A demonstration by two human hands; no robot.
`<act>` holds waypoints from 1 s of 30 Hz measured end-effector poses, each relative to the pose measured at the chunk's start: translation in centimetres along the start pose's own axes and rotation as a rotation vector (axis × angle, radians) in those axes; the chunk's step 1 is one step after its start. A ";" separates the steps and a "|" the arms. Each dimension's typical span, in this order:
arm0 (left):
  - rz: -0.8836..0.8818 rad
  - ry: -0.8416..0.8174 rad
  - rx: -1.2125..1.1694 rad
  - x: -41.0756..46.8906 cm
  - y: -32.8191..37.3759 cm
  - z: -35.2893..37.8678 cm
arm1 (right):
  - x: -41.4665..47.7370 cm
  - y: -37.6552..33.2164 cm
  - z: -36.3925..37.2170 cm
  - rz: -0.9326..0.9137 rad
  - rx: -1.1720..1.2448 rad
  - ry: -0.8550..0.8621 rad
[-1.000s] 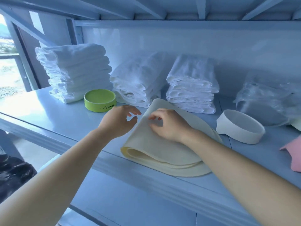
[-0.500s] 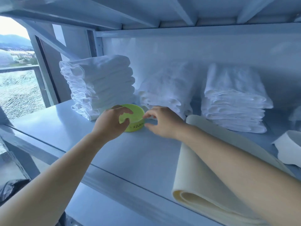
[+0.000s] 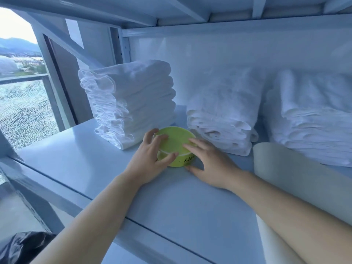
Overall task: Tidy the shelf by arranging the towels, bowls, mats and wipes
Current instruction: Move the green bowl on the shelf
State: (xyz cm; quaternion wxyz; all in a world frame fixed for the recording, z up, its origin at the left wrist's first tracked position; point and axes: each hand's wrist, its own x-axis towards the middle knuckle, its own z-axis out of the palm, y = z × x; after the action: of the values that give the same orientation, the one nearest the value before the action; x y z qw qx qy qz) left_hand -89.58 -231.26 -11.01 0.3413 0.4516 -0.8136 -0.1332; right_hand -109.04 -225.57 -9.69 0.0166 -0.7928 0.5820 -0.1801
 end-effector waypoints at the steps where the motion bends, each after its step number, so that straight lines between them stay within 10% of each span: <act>1: -0.002 -0.019 -0.014 -0.1 -0.1 -0.1 | 0.0 -0.1 0.1 -0.007 0.005 0.007; 30: 0.193 0.089 -0.067 -0.6 -0.1 -0.2 | -0.8 -0.4 0.5 -0.140 0.138 0.393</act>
State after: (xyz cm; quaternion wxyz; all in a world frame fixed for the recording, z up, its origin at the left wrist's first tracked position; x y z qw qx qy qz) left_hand -89.15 -230.80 -11.24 0.4032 0.3650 -0.8324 -0.1068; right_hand -108.73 -224.79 -10.29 -0.0553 -0.7779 0.5039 -0.3712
